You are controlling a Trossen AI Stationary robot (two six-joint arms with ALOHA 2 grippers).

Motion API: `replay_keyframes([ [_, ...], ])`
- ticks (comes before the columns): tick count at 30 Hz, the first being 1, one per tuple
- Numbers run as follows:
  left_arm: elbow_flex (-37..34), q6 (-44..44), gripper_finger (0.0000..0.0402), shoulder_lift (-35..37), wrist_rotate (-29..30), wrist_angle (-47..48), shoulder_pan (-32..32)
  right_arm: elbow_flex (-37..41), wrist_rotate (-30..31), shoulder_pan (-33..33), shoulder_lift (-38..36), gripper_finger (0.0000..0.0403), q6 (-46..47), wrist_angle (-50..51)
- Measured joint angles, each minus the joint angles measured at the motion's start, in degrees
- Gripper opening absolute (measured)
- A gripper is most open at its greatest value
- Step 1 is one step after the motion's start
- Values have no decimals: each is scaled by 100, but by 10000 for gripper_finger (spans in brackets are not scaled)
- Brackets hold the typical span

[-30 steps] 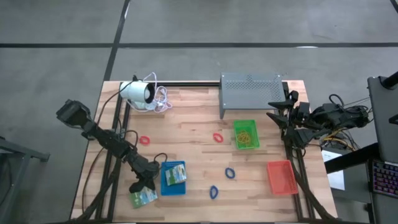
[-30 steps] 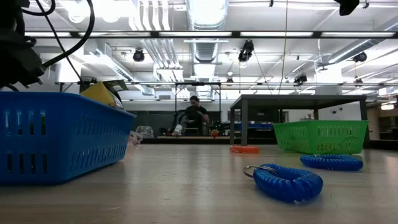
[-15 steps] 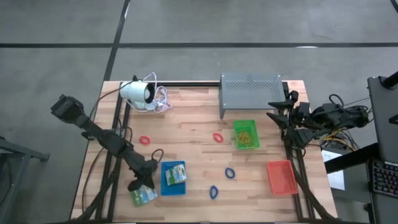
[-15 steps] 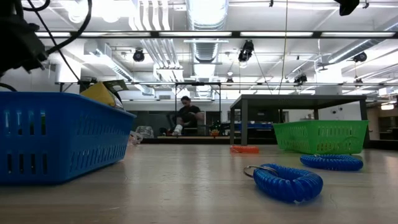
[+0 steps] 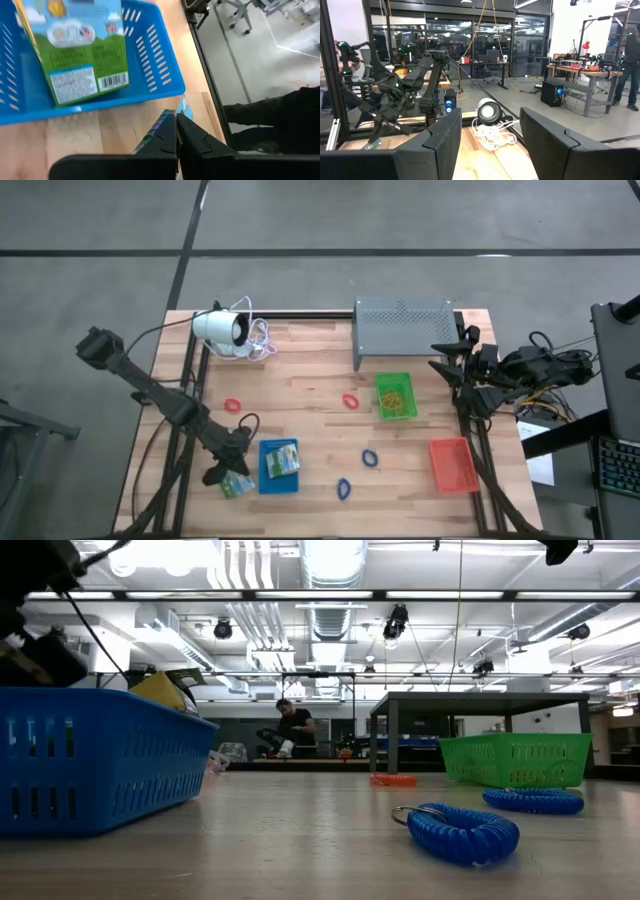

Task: Pick & Place Office Desk Supplies
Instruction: Put the crayon box into the blue bin

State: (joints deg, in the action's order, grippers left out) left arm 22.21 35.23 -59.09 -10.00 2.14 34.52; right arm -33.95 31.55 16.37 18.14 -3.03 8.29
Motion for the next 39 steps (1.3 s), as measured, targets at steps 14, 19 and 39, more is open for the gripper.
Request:
replay_keyframes([
  [14,917,-558,0,481,498,1143,4,0,0,1,1,199,0,2],
  [19,1486,-845,0,501,708,1813,45,0,0,-1,1,199,0,0],
  [39,2128,-2262,0,181,1326,1294,71,0,-2,2,1,199,0,8],
])
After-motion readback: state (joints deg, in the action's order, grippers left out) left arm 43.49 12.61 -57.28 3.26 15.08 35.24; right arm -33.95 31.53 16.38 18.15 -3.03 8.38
